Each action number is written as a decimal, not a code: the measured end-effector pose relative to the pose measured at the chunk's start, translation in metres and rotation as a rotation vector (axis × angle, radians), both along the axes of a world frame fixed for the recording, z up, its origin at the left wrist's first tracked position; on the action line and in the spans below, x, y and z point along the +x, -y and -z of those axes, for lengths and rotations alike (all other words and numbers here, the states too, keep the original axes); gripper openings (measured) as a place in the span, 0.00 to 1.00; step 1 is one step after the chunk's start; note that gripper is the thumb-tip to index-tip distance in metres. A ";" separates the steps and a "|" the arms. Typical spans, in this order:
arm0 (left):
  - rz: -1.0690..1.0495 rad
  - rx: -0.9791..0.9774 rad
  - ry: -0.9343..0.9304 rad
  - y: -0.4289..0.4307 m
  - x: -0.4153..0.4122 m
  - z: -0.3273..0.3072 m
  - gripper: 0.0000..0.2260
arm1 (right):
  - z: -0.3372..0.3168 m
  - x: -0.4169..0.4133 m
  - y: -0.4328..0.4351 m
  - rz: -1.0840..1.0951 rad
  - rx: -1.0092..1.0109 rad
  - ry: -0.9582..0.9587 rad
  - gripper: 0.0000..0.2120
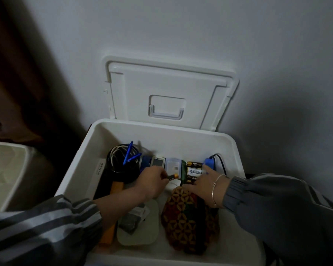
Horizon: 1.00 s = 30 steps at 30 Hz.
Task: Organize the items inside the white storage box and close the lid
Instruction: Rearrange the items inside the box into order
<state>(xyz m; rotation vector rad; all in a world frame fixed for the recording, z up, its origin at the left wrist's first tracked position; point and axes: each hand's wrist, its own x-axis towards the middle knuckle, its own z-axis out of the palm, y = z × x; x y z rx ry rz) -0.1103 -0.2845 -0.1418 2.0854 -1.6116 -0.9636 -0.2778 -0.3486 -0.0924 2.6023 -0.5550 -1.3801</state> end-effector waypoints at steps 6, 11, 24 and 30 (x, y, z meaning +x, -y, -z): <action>0.074 -0.077 -0.037 0.020 -0.026 0.015 0.07 | -0.003 -0.017 -0.005 0.016 -0.012 0.054 0.21; 0.253 -0.041 0.003 0.023 -0.045 0.029 0.09 | -0.008 -0.026 -0.004 0.044 -0.049 0.049 0.14; 0.114 -0.333 0.049 0.047 -0.068 0.040 0.15 | -0.008 -0.041 -0.011 0.151 -0.097 0.234 0.14; 0.140 -0.374 0.032 0.051 -0.065 0.047 0.19 | -0.012 -0.041 -0.013 0.151 -0.102 0.264 0.13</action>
